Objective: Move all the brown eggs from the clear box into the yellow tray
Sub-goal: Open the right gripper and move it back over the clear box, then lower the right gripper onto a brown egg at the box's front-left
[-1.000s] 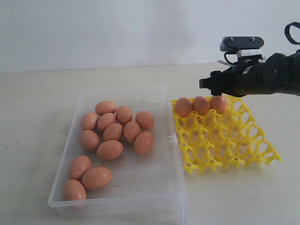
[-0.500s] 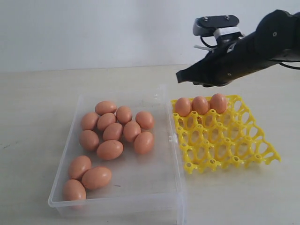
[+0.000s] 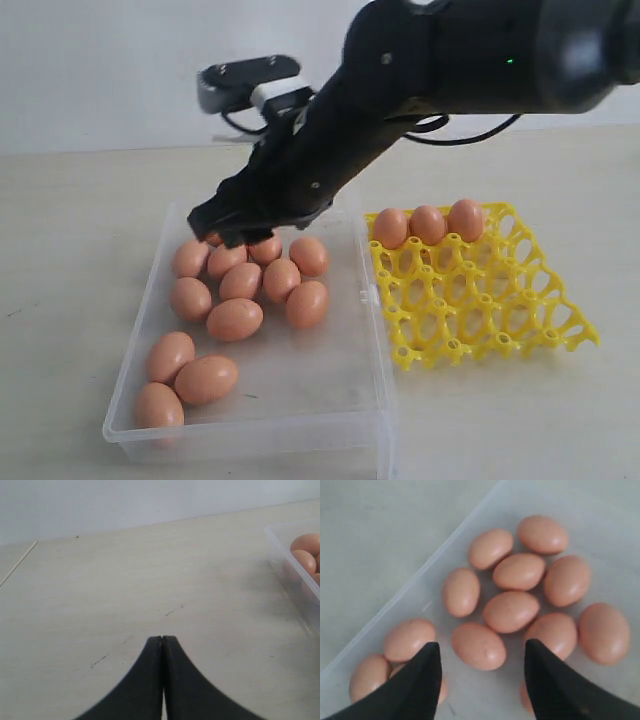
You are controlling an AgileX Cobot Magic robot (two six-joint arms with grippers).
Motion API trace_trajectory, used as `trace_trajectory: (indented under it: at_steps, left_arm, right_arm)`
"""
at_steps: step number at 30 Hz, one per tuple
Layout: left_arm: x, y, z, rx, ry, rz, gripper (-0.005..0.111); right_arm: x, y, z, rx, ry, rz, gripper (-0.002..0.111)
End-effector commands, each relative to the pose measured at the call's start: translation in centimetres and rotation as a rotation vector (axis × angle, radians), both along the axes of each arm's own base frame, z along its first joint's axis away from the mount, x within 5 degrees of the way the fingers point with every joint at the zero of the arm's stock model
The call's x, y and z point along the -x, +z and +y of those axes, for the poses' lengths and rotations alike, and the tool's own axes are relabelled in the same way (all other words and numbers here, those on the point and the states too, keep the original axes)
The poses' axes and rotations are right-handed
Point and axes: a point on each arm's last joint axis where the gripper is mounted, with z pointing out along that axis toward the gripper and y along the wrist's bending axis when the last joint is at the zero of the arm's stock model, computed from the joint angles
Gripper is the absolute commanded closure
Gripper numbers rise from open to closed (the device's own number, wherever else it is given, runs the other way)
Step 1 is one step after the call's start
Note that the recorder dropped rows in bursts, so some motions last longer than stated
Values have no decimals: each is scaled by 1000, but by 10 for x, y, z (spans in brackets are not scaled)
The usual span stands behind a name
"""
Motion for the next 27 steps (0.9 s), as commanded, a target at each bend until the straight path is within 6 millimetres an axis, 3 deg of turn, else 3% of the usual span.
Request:
trace_trajectory:
  at_steps: [1,8,14,21,27]
  left_arm:
    - [0,2,0,5,3,-16,107]
    - [0,2,0,5,3,-16,107]
    - [0,2,0,5,3,-16,107]
    - [0,2,0,5,3,-16,107]
    - [0,2,0,5,3,-16,107]
  right_arm:
    - [6,-27,29,153,134,141,57]
    - [10,-53,62,311,261,278,57]
    - [13,-64,85,343,344,284,57]
    - [15,-74,97,365,440,255,57]
    - [14,-83,97,418,462,231,57]
